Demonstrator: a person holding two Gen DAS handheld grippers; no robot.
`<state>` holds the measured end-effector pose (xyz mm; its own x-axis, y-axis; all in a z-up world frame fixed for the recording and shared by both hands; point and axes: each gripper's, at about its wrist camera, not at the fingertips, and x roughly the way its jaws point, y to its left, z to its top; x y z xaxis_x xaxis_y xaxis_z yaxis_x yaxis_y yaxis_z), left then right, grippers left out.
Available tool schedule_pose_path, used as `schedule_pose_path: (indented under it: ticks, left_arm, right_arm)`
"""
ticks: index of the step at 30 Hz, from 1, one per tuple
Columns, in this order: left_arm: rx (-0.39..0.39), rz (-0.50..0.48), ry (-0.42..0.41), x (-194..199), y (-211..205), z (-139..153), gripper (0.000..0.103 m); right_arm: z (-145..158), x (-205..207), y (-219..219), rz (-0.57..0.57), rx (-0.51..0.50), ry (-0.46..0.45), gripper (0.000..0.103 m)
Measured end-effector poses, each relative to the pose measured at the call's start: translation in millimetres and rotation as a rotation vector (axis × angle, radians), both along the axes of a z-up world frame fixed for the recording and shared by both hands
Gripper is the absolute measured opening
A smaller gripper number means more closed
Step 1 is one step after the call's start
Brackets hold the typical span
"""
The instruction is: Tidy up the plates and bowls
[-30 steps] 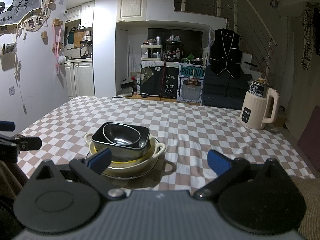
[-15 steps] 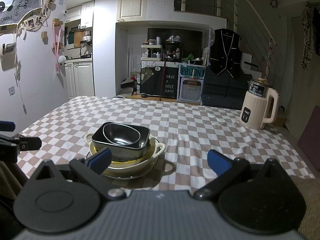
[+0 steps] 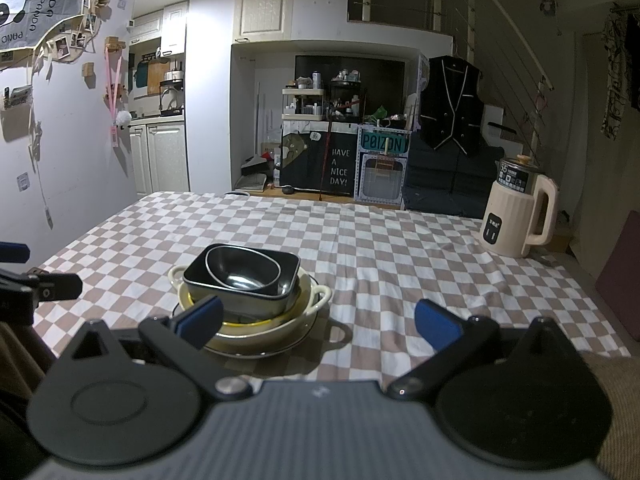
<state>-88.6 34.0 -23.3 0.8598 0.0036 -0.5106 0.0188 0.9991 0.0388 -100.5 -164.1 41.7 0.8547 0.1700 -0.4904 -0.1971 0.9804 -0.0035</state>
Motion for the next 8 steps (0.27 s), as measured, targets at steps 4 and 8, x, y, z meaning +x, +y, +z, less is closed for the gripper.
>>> schedule_pose_path:
  ticks: [4,8]
  left_arm:
    - [-0.002,-0.002,-0.001,0.4,0.1,1.3,0.103]
    - [-0.002,-0.001,0.0,0.0,0.1,0.6,0.103]
  right_arm:
    - [0.1,0.1,0.0,0.0,0.0,0.0,0.103]
    - [0.1,0.1,-0.1,0.0,0.0,0.0,0.103]
